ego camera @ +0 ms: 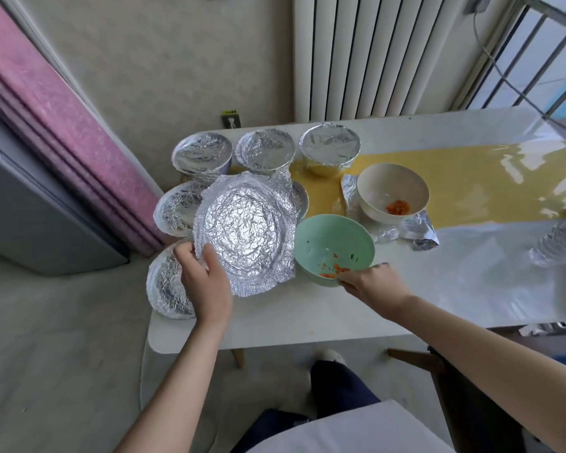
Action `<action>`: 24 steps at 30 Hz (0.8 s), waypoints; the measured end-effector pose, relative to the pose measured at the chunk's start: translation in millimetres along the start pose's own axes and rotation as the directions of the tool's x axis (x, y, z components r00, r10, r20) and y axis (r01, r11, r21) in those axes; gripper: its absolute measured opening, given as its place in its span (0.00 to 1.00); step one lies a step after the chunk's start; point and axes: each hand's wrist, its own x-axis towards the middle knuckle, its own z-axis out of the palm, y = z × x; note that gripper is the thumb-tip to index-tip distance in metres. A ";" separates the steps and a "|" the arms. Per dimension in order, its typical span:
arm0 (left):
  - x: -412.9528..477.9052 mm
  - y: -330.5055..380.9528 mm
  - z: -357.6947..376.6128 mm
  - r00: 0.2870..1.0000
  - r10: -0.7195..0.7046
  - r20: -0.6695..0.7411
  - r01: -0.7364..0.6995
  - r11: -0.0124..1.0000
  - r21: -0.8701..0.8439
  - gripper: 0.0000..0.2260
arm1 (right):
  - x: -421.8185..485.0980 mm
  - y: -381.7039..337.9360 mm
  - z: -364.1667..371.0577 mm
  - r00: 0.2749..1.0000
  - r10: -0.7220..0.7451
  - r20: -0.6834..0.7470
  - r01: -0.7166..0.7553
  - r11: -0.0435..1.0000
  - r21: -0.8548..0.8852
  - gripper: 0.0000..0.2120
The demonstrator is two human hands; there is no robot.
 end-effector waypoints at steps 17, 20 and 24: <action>-16.2 9.5 5.9 0.992 -0.001 0.126 0.015 0.993 -0.115 0.04 | -2.7 -17.2 -33.7 0.870 0.349 0.348 -0.465 0.815 0.347 0.20; -21.4 4.1 11.6 0.982 -0.059 0.182 0.079 0.992 -0.100 0.05 | 9.2 -18.7 -40.2 0.858 0.400 0.323 -0.512 0.616 0.598 0.27; -26.4 -3.4 19.0 0.951 -0.181 0.249 0.206 0.975 -0.079 0.05 | 23.4 -21.3 -40.5 0.760 0.526 0.381 -0.585 0.300 0.754 0.30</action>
